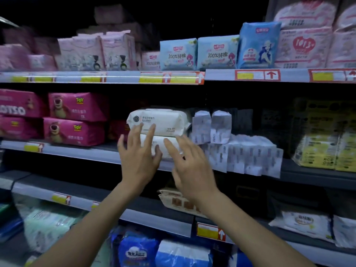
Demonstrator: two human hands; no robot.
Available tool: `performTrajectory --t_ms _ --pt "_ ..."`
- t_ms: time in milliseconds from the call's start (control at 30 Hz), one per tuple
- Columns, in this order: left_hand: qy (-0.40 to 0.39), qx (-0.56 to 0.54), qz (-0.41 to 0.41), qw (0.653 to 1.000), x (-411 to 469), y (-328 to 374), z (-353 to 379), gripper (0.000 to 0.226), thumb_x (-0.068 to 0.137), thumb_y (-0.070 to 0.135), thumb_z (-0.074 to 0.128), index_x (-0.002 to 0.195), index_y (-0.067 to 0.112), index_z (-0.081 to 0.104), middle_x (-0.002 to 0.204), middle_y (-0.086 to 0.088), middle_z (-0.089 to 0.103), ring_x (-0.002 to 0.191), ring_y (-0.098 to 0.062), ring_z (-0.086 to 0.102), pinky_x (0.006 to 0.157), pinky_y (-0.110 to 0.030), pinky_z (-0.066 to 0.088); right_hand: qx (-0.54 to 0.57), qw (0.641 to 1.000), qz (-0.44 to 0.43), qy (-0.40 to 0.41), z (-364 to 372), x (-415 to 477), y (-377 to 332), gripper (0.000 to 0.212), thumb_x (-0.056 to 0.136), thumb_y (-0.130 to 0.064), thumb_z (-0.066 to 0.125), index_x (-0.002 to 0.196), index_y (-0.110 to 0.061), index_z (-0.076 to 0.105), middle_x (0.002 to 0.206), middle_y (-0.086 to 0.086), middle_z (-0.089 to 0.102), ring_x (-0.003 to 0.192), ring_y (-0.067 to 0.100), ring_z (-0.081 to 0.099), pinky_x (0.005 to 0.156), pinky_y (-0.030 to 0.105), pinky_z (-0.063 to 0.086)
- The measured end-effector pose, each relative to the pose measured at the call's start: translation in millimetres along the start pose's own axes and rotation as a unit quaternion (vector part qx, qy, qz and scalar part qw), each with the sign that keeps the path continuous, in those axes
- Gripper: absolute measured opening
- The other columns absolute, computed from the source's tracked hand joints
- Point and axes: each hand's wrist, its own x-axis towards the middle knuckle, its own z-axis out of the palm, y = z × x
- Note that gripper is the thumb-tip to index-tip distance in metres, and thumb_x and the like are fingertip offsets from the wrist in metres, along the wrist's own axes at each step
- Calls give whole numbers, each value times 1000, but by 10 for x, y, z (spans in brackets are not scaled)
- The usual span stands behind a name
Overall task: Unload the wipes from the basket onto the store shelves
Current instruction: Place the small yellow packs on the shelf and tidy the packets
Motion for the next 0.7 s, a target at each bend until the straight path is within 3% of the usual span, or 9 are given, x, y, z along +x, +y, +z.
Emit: performTrajectory --t_ms 100,267,367,533,600,700 --pt "-91 11 -11 996 31 -327 111 69 93 45 54 159 30 41 169 -21 25 152 -43 31 113 -65 31 -2 996 37 -82 282 274 -130 80 85 -9 68 157 -16 35 163 19 30 153 38 26 120 46 32" --pt "-132 -46 -25 990 21 -360 332 70 95 42 61 160 32 36 166 -22 30 145 -42 42 104 -62 46 -54 985 84 -138 523 392 -149 87 86 -16 66 161 -11 23 169 24 4 158 39 4 125 47 25" --pt "-126 -71 -32 989 13 -327 342 67 96 47 49 160 33 36 166 -22 29 146 -43 40 94 -60 53 -46 989 74 -122 568 319 -103 91 79 -6 69 160 -9 28 170 23 7 158 37 5 124 48 29" --pt "-142 -93 -23 985 -6 -421 324 84 93 53 66 164 36 23 172 -17 16 155 -40 28 108 -59 47 -65 992 52 -98 580 262 1 81 74 4 77 149 -11 50 164 26 27 154 41 23 120 50 32" --pt "-160 -85 -13 983 2 -418 344 88 96 52 64 166 32 16 173 -19 8 157 -43 21 114 -58 42 -53 992 69 -90 572 251 -15 81 70 10 79 144 -12 55 161 26 31 152 43 26 111 49 45" --pt "-186 -93 -5 978 30 -435 380 89 100 51 60 168 28 6 174 -20 -3 159 -44 11 118 -57 38 -38 991 91 -91 554 290 -100 85 60 20 79 137 -10 61 160 24 36 151 44 28 79 40 61"
